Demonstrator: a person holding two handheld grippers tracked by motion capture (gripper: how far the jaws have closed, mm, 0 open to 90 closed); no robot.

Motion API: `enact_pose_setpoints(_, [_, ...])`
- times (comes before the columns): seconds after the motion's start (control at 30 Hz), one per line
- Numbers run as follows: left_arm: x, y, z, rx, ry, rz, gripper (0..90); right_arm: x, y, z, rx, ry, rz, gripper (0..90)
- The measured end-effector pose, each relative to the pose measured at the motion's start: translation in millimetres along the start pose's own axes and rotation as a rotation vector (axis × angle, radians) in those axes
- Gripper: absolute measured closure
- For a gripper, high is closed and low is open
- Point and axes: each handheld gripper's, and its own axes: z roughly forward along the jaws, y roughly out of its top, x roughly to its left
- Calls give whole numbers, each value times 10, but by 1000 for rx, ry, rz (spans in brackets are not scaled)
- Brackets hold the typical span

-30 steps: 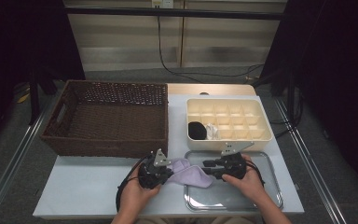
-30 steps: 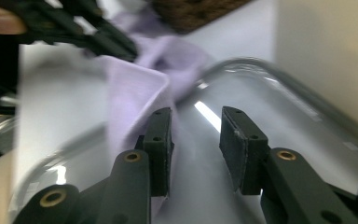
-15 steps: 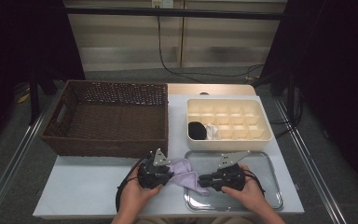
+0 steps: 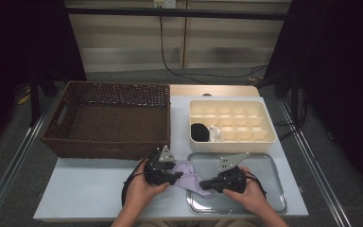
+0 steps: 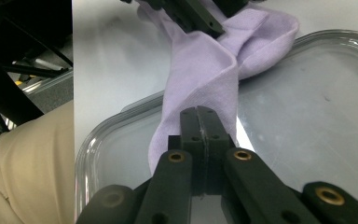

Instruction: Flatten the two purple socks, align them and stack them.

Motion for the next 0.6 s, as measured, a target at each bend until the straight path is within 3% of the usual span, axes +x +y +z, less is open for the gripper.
enact_pose_setpoints(0.1, [-8, 21, -20, 36, 1, 26, 722, 0, -1, 0, -1, -3, 1, 900])
enact_pose_setpoints(0.2, [-30, 28, -28, 40, -2, 22, 848, -4, 1, 0, -2, -4, 1, 900])
enact_pose_setpoints(0.33, [-12, 39, -119, -2, 8, -5, 869, -8, -1, -18, -10, -9, -3, 900])
enact_pose_setpoints(0.6, [140, -72, -356, -73, 90, -74, 868, -38, 56, -155, -48, -16, -6, 900])
